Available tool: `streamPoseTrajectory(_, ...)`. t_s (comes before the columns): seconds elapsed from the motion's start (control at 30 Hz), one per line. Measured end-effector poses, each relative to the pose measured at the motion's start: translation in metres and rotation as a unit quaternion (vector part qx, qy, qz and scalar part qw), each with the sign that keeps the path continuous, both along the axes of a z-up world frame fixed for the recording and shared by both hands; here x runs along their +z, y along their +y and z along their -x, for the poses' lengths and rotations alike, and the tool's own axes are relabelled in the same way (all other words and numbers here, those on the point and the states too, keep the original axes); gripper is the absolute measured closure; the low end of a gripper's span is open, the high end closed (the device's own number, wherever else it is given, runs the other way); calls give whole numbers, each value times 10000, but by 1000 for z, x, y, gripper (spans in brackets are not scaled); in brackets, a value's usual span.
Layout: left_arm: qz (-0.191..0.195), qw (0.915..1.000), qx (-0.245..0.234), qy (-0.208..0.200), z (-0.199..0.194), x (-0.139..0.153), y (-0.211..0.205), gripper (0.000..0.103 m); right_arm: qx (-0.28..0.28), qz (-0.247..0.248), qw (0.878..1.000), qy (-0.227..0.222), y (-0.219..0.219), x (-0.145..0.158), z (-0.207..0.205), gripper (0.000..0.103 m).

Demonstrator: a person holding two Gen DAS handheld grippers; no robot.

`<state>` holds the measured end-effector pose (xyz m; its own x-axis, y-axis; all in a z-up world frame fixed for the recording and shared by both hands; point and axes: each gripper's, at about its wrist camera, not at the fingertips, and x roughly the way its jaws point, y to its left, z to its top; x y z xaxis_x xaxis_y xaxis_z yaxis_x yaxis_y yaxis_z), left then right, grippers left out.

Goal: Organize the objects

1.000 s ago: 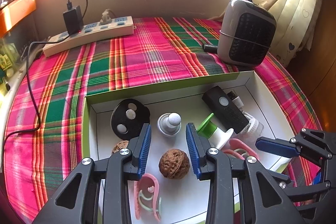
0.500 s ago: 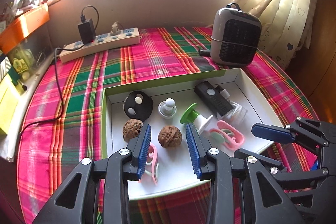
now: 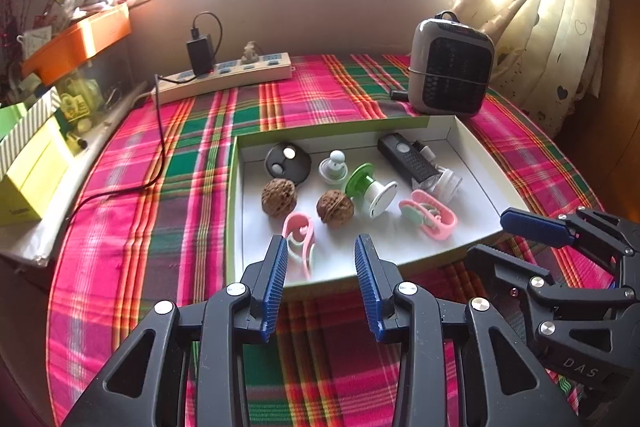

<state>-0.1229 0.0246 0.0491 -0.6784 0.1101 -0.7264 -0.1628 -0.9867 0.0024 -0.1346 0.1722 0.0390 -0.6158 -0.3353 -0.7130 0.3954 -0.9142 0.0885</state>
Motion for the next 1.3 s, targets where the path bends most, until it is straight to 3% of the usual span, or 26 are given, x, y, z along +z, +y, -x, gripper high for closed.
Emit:
streamPoseTrajectory(0.53,203,9990,345,-215,-39,-30,-5,69,-416,-274,9986,-192,9,-18,-19,47)
streamPoseTrajectory(1.07,76,9980,517,-364,-44,-44,-5,67,-615,-635,9955,-349,15,-37,-30,43)
streamPoseTrajectory(1.17,53,9979,544,-338,-44,-45,-5,66,-648,-637,9952,-361,16,-38,-31,37)
streamPoseTrajectory(1.3,49,9977,587,-348,-45,-45,-5,64,-719,-620,9948,-375,18,-39,-30,36)
